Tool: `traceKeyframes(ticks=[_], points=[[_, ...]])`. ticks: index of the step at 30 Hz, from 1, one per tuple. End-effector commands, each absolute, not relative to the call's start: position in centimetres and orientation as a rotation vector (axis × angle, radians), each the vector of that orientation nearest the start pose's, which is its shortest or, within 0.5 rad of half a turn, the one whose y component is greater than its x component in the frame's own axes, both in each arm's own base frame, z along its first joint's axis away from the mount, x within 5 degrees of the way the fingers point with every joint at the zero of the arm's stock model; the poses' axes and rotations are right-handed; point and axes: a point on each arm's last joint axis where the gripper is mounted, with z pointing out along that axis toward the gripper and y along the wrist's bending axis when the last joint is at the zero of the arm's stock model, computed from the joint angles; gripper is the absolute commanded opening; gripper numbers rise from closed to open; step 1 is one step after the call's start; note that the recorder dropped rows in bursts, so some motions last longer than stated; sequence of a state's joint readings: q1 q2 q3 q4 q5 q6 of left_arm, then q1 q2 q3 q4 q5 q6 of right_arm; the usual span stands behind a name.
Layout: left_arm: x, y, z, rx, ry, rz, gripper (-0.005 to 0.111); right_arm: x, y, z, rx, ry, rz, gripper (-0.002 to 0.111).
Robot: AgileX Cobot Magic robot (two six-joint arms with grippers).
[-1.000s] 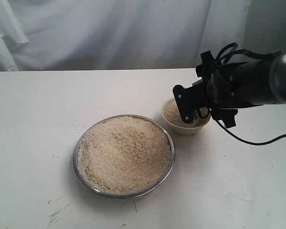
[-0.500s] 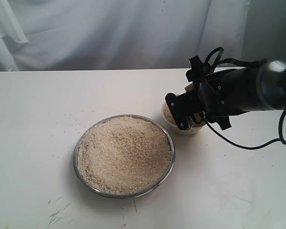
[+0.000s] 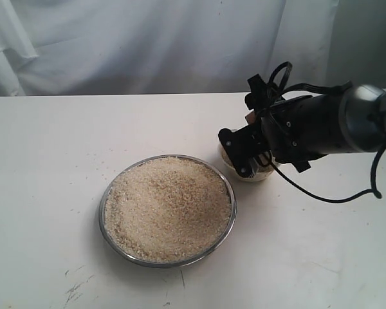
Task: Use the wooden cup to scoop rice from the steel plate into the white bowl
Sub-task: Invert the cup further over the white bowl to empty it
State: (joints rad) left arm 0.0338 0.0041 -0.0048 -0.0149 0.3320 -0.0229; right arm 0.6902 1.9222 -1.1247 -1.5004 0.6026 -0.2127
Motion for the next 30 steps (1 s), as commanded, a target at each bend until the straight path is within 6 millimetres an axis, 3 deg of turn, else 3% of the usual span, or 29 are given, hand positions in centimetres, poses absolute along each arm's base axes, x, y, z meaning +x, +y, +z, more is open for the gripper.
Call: traceKeyframes(ticks=[1, 30], points=[[5.4, 0.1, 18.4, -0.058, 1.801, -0.008, 0.000, 33.3, 21.3, 18.1, -2.165, 1.167, -1.223, 0.000], [5.4, 0.1, 18.4, -0.058, 1.801, -0.008, 0.000, 32.2, 22.6, 19.1, -2.203, 0.991, -1.464, 0.000]])
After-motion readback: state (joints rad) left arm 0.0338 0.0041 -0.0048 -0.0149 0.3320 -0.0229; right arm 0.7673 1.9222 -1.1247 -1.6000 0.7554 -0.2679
